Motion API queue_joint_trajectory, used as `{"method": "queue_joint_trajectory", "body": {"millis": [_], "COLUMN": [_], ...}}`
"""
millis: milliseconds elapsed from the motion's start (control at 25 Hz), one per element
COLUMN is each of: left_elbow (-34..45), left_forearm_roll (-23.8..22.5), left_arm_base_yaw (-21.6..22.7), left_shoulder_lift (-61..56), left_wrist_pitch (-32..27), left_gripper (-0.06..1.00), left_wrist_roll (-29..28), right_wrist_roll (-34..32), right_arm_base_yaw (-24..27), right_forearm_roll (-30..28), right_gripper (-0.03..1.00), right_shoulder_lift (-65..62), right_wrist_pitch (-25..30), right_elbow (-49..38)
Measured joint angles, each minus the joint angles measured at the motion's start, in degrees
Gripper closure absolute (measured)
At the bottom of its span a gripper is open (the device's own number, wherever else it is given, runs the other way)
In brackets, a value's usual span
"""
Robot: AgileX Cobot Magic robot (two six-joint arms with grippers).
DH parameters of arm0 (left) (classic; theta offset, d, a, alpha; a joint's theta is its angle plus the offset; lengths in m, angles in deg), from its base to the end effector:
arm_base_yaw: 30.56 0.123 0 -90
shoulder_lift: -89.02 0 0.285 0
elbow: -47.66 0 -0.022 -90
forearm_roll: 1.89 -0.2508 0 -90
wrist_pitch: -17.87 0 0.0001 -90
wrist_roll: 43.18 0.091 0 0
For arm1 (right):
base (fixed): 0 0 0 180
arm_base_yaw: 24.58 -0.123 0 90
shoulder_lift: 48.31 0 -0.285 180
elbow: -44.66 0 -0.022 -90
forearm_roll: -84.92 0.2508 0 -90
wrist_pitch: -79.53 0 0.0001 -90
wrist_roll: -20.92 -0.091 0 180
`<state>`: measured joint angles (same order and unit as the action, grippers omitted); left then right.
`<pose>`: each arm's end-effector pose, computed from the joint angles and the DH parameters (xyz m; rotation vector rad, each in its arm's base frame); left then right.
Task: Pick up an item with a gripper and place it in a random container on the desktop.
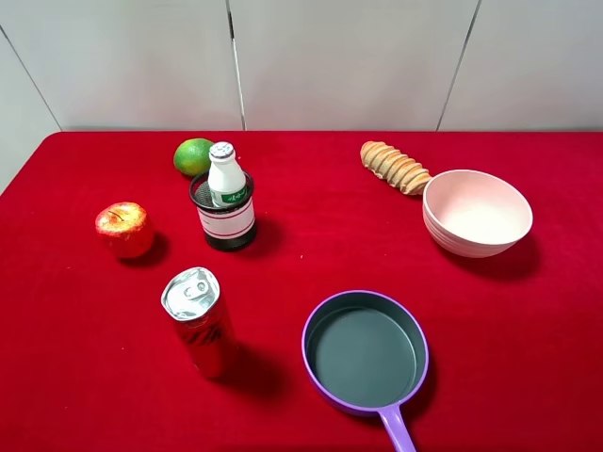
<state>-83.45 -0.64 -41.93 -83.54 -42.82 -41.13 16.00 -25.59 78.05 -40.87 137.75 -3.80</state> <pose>-0.0053 -0.0007 0.2758 0.2399 2.0305 -0.1278 -0.0044 -0.0093 0.2819 0.0707 1.9858 -0.0753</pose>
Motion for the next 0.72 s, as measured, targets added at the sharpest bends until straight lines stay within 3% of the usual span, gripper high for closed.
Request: {"method": "queue_joint_trajectory", "body": {"millis": [720], "left_elbow": [0.0], "left_forearm_roll": [0.0], "left_arm_base_yaw": [0.0], "left_shoulder_lift": [0.0], "left_wrist_pitch": [0.0], "left_gripper": [-0.04], "left_wrist_roll": [0.0], "right_wrist_roll": [0.0], "right_arm_base_yaw": [0.0], "right_forearm_roll": [-0.1], "right_gripper": [0.27], "right_shoulder_lift": [0.0], "right_wrist_pitch": [0.0], "right_elbow": [0.0]}}
